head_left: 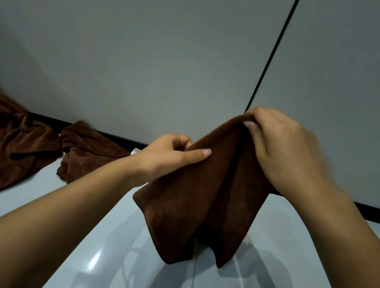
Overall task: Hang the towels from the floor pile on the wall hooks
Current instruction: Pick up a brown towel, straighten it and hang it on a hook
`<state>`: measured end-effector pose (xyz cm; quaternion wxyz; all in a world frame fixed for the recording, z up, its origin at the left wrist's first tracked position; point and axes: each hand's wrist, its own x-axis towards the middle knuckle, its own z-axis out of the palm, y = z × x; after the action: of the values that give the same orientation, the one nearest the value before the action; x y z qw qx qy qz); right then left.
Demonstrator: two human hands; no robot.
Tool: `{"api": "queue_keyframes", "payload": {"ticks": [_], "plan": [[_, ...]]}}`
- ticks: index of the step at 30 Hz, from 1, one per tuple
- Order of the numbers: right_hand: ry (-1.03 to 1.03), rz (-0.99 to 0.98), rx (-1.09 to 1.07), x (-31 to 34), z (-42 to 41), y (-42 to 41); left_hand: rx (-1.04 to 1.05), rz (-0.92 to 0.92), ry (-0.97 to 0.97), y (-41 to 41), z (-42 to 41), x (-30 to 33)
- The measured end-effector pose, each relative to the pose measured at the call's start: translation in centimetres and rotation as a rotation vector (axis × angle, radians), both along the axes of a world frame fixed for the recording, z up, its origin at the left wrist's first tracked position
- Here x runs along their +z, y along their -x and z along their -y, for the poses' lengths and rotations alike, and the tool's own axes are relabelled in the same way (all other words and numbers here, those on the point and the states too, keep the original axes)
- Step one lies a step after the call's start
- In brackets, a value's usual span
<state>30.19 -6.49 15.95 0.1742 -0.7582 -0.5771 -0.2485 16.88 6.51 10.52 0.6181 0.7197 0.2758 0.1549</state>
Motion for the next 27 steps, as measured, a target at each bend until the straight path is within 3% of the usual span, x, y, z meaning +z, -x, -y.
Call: {"api": "queue_keyframes", "payload": {"ticks": [4, 6, 8, 12, 15, 27], "plan": [[-0.003, -0.006, -0.017, 0.1, 0.0, -0.1, 0.157, 0.015, -0.091, 0.0, -0.3, -0.9], [0.008, -0.020, -0.016, 0.1, 0.1, 0.0, 0.251, 0.052, -0.226, -0.2, -0.5, -1.0], [0.027, -0.034, -0.029, 0.1, 0.2, -0.1, 0.337, 0.021, -0.528, 0.2, -1.2, -0.8], [0.081, -0.060, -0.040, 0.1, 0.6, -0.5, 0.366, -0.037, -1.307, 1.5, -2.6, 0.3], [0.150, -0.094, -0.066, -0.4, 0.6, -0.4, 0.312, 0.017, -1.620, 2.0, -3.2, 1.0], [0.093, -0.274, 0.034, -2.3, -2.1, 3.6, 0.174, -0.070, -1.791, 2.0, -3.1, 3.0]]}}
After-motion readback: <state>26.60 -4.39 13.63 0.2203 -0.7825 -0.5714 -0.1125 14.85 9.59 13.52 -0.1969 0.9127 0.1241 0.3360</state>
